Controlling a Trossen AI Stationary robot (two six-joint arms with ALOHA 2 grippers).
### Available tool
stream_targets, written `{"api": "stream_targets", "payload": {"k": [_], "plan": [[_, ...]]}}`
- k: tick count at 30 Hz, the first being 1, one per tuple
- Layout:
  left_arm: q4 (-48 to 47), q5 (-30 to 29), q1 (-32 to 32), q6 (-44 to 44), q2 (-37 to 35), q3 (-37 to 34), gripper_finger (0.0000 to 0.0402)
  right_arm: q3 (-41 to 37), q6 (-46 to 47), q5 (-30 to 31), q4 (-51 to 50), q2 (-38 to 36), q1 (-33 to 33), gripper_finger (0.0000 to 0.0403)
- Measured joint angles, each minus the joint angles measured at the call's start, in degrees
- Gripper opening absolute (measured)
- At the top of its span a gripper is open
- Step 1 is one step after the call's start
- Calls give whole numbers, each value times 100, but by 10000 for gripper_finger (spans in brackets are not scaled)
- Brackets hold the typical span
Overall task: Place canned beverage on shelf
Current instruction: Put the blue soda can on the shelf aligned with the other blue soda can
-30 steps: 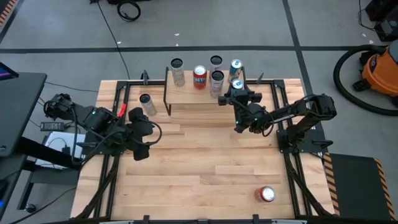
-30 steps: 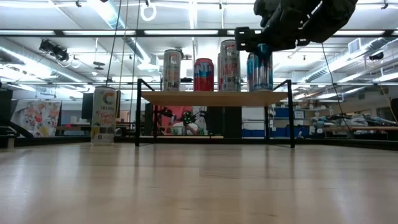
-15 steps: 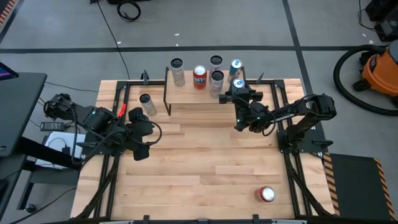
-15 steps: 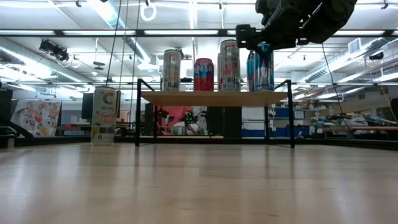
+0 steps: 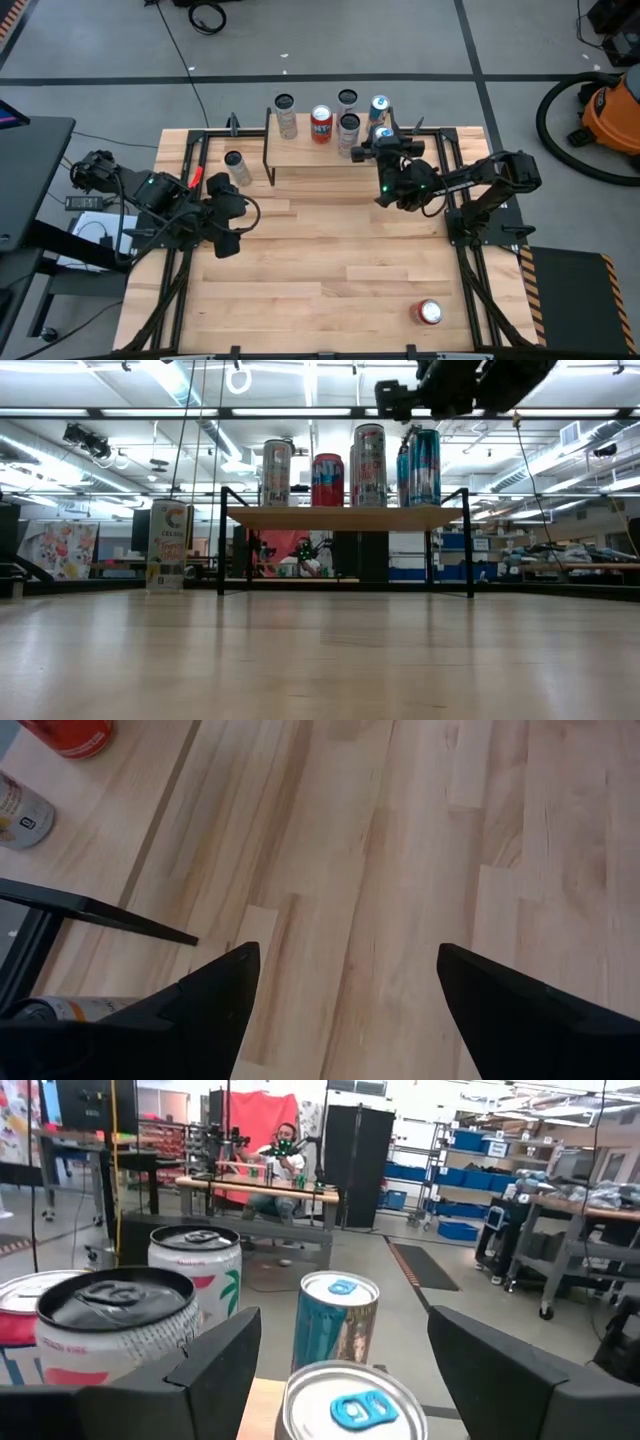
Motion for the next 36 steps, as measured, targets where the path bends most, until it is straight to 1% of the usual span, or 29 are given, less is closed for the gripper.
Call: {"api": "stream_targets", "payload": {"k": [3, 6, 11, 15, 17, 19, 21, 25, 29, 33, 36], "plan": [[0, 0, 0, 19, 0, 0, 316, 193, -530, 99, -4, 0, 89, 297], [-3, 0, 0, 19, 0, 0, 316, 339, -759, 8, -20, -58, 213, 297], [-20, 0, 0, 19, 0, 0, 316, 472, -922, 0, -46, -364, 383, 297], [-22, 2, -2, 17, 0, 0, 316, 473, -965, 292, -100, -693, 553, 290], [-27, 0, -2, 18, 0, 0, 316, 439, -868, 321, -286, -878, 720, 280], [-37, 0, -2, 17, 0, 0, 316, 435, -852, 322, -369, -1012, 925, 263], [-60, 0, -2, 17, 0, 0, 316, 432, -850, 324, -378, -1121, 1126, 236], [-99, 0, -2, 17, 0, 0, 316, 407, -858, 323, -600, -1214, 1448, 167], [-107, 2, -2, 72, 0, 0, 316, 228, -848, 324, -640, -1215, 1628, 98], [-107, 7, -2, 133, 0, 0, 316, 93, -847, 325, -623, -1215, 1729, 53], [-107, 143, 0, 133, 0, 0, 316, -16, -793, 324, -614, -1215, 1730, 22]]}}
